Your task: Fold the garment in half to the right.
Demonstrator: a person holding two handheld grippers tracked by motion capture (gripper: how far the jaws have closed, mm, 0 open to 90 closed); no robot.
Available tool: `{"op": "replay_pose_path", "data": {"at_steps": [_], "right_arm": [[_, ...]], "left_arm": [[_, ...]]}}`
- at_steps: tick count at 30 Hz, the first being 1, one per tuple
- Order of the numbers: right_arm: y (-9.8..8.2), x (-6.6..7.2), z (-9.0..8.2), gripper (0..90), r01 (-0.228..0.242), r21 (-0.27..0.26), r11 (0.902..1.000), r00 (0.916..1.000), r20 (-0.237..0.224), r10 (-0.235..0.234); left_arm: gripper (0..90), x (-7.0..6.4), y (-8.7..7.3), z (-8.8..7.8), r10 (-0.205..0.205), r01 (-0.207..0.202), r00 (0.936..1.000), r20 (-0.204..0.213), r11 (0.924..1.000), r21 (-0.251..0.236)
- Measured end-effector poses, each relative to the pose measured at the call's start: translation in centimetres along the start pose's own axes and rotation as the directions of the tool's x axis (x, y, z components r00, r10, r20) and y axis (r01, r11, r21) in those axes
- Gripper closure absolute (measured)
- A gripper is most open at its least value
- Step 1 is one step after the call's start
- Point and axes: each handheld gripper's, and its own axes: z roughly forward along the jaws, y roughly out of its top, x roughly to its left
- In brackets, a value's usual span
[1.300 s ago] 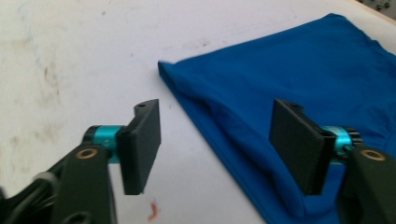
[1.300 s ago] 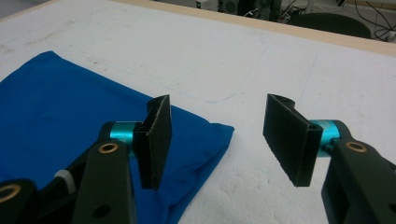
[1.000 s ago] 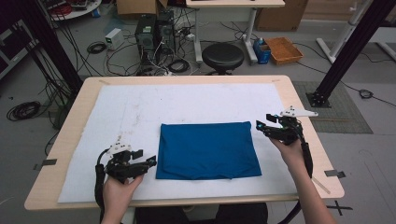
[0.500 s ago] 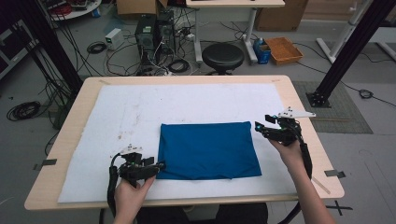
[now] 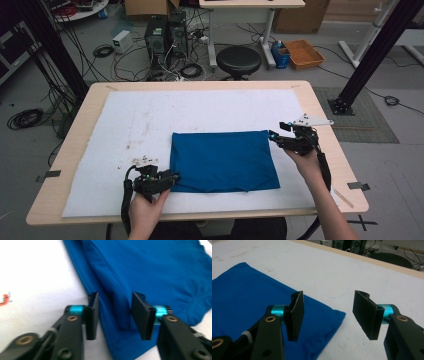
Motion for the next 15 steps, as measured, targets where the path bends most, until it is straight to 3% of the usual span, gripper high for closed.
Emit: {"op": "replay_pose_path", "data": {"at_steps": [2, 6, 10, 15], "right_arm": [[0.6, 0.7, 0.5, 42.6, 0.023, -0.004, 0.9997, 0.9996, -0.017, -0.023], [2.0, 3.1, 2.4, 42.7, 0.064, 0.013, 0.9979, 0.9958, -0.066, -0.063], [2.8, 4.5, 3.8, 44.7, 0.067, 0.015, 0.9976, 0.9943, -0.085, -0.065], [4.7, 6.7, 6.9, 47.5, 0.062, 0.049, 0.9969, 0.9921, -0.112, -0.056]], "left_arm": [[67.2, 0.0, -0.1, 0.1, -0.004, 0.004, 1.0000, 0.007, 1.0000, 0.000], [68.5, -0.4, -0.1, 0.3, 0.012, -0.012, 0.9999, -0.003, 0.9999, -0.004], [68.9, -0.5, -0.1, 0.3, 0.024, -0.024, 0.9997, -0.010, 0.9997, -0.006], [72.6, -0.6, -0.2, 0.4, 0.038, -0.038, 0.9992, -0.015, 0.9992, -0.010]]}}
